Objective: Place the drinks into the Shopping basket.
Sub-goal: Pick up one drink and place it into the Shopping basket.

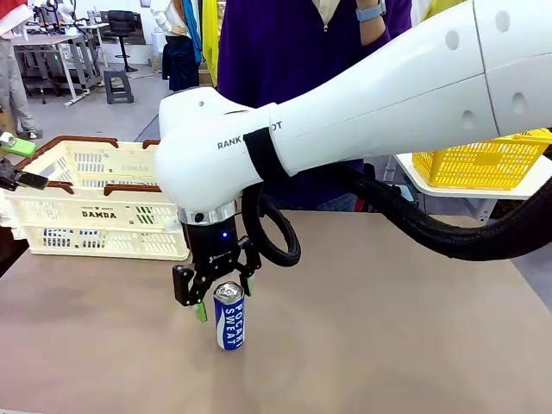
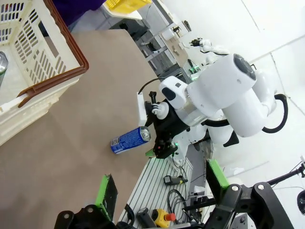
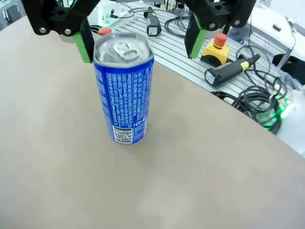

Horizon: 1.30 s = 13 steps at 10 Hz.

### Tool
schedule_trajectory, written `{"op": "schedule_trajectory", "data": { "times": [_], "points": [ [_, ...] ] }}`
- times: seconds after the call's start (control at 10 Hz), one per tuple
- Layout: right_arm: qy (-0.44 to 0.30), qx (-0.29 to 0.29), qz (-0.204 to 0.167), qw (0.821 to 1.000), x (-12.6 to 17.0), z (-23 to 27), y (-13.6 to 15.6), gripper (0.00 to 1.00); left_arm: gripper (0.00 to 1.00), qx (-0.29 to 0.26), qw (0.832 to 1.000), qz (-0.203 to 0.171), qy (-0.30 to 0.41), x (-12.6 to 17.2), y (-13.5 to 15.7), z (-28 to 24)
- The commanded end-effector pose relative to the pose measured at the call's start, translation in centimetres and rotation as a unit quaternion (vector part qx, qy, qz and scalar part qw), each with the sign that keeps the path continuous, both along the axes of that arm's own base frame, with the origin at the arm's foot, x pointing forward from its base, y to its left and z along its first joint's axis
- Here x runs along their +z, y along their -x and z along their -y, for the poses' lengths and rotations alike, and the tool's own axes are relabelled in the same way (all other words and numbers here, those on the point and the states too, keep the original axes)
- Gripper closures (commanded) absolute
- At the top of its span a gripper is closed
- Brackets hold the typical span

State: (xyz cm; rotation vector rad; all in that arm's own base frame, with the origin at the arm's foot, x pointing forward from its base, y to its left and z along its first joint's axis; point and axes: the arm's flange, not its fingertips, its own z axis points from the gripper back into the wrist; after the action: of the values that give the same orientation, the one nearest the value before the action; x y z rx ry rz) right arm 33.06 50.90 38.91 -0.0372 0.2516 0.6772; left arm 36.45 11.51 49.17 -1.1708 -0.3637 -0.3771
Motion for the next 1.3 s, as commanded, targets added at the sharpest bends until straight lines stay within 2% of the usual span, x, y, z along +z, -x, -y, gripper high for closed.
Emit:
{"op": "schedule_trajectory", "data": {
  "times": [0.0,0.1,0.2,0.3,0.4,0.5,0.6,0.7,0.8,0.9,1.0,1.1,1.2],
  "points": [
    [-0.039,-0.004,-0.011,0.999,3.7,3.5,0.0,0.00,0.00,0.002,1.000,-0.001,0.000,0.2,0.0,-0.1],
    [-0.067,-0.015,-0.021,0.997,6.7,6.3,0.2,0.00,0.00,0.002,1.000,-0.001,0.000,0.2,0.0,-0.1],
    [-0.089,-0.053,-0.020,0.994,10.5,11.4,0.0,0.00,0.00,0.002,1.000,-0.001,0.000,0.2,0.0,-0.1],
    [-0.119,-0.079,-0.059,0.988,13.2,17.2,0.0,0.00,0.00,0.002,1.000,-0.001,0.000,0.2,0.0,-0.1],
    [-0.178,-0.120,-0.109,0.971,15.3,27.0,0.5,0.00,0.00,0.002,1.000,-0.001,0.000,0.2,0.0,-0.1],
    [-0.244,-0.176,-0.132,0.945,15.8,36.5,1.6,0.00,0.00,0.002,1.000,-0.001,0.000,0.2,0.0,-0.1],
    [-0.359,-0.224,-0.165,0.891,14.7,48.1,2.5,0.00,0.00,0.002,1.000,-0.001,0.000,0.2,0.0,-0.1],
    [-0.475,-0.269,-0.177,0.819,12.8,57.8,4.4,0.00,0.00,0.002,1.000,-0.001,0.000,0.2,0.0,-0.1],
    [-0.582,-0.314,-0.172,0.730,10.0,66.8,6.4,0.00,0.00,0.002,1.000,-0.001,0.000,0.2,0.0,-0.1],
    [-0.654,-0.382,-0.143,0.637,6.3,74.1,8.7,0.00,0.00,0.002,1.000,-0.001,0.000,0.2,0.0,-0.1],
    [-0.690,-0.474,-0.068,0.543,2.5,79.2,11.6,0.00,0.00,0.002,1.000,-0.001,0.000,0.2,0.0,-0.1],
    [-0.691,-0.512,-0.019,0.510,0.1,80.9,13.5,0.00,0.00,0.002,1.000,-0.001,0.000,0.2,0.0,-0.1],
    [-0.682,-0.517,0.024,0.516,-1.3,81.1,14.1,0.00,0.00,0.002,1.000,-0.001,0.000,0.2,0.0,-0.1]
  ]
}}
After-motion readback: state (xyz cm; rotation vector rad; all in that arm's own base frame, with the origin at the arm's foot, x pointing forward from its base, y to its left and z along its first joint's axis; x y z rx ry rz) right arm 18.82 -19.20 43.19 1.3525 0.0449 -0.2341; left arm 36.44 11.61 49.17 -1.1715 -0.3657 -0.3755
